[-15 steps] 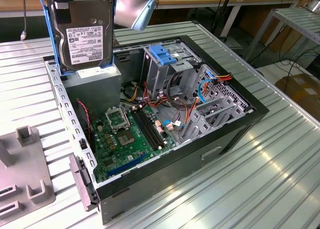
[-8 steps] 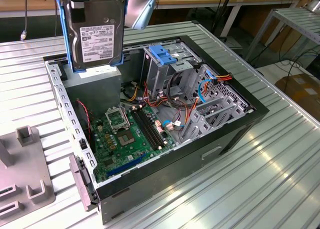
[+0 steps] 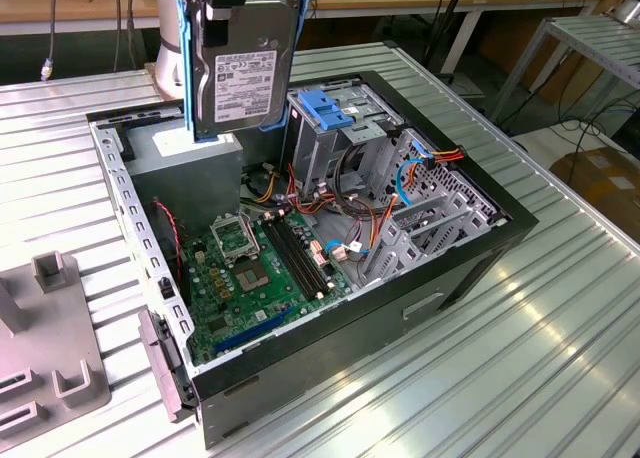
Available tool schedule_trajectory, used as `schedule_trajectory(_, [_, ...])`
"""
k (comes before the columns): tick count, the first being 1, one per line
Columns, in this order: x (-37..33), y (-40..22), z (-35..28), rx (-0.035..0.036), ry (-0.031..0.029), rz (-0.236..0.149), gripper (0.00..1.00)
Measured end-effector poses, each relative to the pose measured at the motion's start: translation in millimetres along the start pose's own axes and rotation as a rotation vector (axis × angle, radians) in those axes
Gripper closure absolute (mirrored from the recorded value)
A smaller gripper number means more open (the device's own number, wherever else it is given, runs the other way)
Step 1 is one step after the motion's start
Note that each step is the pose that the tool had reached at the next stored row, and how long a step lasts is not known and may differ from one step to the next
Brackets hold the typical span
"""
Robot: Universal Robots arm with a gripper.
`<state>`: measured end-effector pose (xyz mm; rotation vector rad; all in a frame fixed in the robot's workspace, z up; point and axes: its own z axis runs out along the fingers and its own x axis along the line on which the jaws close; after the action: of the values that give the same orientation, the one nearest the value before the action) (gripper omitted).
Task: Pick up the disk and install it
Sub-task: 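Insert the disk into the insertion slot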
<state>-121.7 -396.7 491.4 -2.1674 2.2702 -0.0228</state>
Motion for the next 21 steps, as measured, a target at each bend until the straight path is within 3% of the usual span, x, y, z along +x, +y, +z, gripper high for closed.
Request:
schedule_trajectory(13, [2.3,-1.6,0.0,0.0000,0.0000,0.000,0.63])
schedule_trajectory(18, [7.1,-1.8,0.1,0.0000,0.0000,0.000,0.63])
schedule_trajectory(21, [13.6,-2.1,0.1,-0.0001,0.0001,0.000,0.63])
